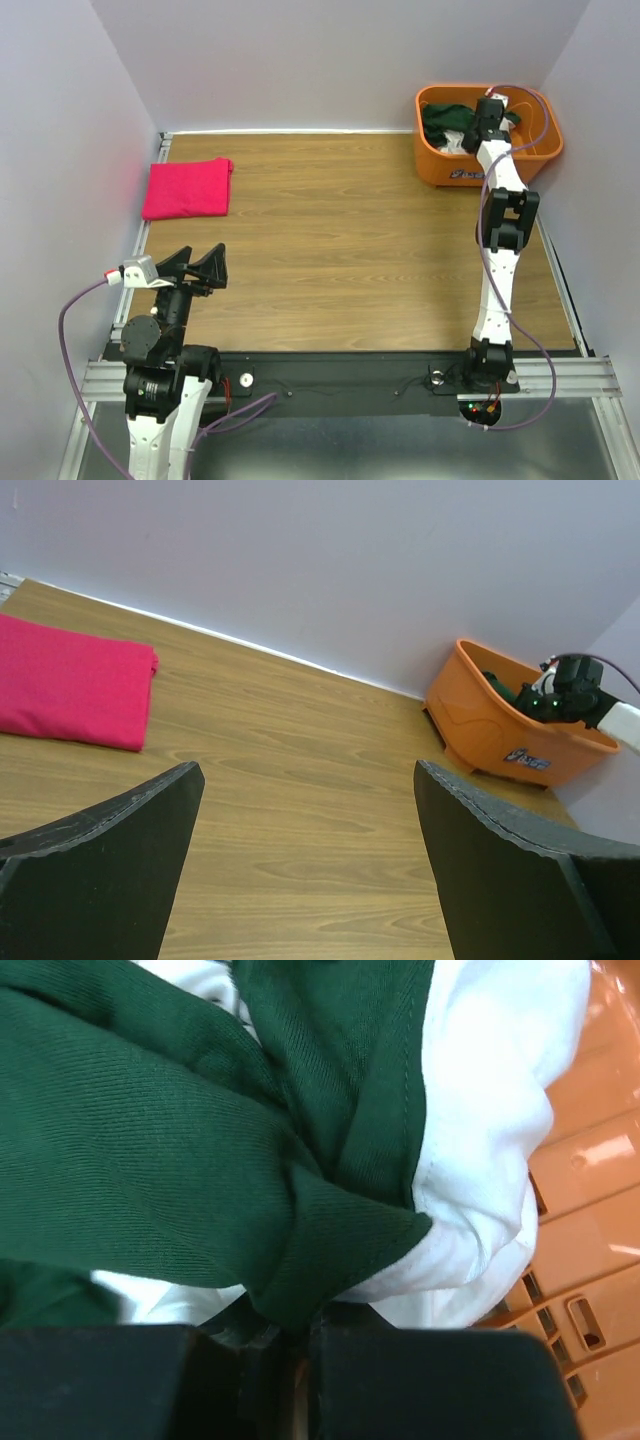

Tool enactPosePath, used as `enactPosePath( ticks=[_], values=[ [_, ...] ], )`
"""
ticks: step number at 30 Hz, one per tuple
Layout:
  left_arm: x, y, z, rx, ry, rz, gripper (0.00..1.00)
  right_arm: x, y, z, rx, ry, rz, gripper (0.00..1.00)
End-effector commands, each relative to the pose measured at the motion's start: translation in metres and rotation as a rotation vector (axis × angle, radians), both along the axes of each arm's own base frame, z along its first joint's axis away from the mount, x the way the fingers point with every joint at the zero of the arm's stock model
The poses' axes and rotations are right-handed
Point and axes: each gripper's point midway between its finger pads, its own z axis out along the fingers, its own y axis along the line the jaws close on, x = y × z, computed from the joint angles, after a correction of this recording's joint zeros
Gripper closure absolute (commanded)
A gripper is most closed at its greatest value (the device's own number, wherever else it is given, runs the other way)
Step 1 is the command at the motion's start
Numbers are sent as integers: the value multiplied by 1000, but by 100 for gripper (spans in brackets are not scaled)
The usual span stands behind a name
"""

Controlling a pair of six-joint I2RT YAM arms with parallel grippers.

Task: Fold and stack the t-shirts
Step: Grab the tshirt from the pile, then move the tshirt to the center of the board

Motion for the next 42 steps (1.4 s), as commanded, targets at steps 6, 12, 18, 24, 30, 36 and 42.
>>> enactPosePath(
  ticks=[6, 12, 18, 24, 30, 36, 42],
  values=[
    [0, 0, 13, 15, -69, -2, 2, -8, 41, 261, -18, -503, 218, 99],
    [-6, 5, 18, 11, -101, 23, 2, -68, 106, 386, 23, -711, 416, 99],
    [-6, 6, 18, 11, -101, 26, 2, -169, 226, 472, 153, -852, 696, 99],
    [-7, 8, 18, 5, -102, 37, 2, -259, 332, 510, 416, -897, 995, 99],
    [-8, 11, 18, -7, -104, 54, 2, -305, 400, 493, 571, -801, 1194, 99],
    [-7, 11, 16, -10, -94, 57, 2, -294, 359, 376, 464, -597, 926, 92],
    [11, -1, 4, 22, -21, -3, 1, -326, 265, 191, 258, -259, 524, 25]
  ],
)
